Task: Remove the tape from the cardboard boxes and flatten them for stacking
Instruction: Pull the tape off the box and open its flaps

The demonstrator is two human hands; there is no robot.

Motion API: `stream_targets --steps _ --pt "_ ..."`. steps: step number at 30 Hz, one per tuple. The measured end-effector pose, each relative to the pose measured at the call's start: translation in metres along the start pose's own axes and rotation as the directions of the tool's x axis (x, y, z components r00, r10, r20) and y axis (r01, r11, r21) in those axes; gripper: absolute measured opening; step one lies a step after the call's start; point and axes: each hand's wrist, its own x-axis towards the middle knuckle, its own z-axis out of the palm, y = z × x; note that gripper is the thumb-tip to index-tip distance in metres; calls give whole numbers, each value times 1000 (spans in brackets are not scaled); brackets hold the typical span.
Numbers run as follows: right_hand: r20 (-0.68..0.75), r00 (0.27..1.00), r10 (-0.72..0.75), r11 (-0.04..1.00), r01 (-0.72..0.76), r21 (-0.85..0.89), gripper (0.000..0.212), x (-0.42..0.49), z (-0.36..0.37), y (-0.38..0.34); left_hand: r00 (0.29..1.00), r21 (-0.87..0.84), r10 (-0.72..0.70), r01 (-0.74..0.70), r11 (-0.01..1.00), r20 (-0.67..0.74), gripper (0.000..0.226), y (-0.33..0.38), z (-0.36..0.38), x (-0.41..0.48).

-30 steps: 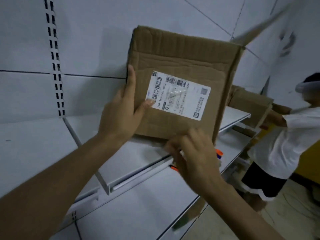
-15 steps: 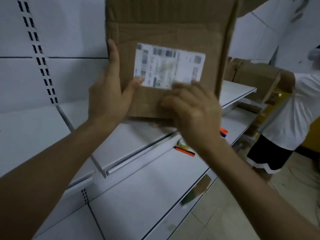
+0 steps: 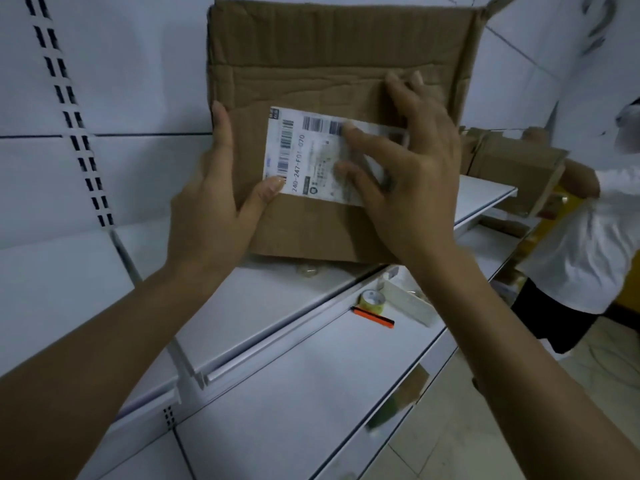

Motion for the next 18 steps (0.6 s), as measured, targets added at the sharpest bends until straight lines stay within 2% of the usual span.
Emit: stream_targets --steps 3,7,14,18 --pt "-118 992 -52 996 60 71 15 -2 4 2 1000 -13 1 -1 1000 6 85 -1 1 -1" --pt "-106 985 -138 978 152 140 16 -25 10 -4 997 -112 -74 76 991 24 86 0 -2 0" --pt "-76 997 -23 985 35 168 13 -52 6 -24 994 -127 -87 94 987 60 86 3 -4 -1" --pt "-10 998 55 975 -51 217 11 -82 2 -40 994 -135 -90 99 986 69 85 2 -4 -2"
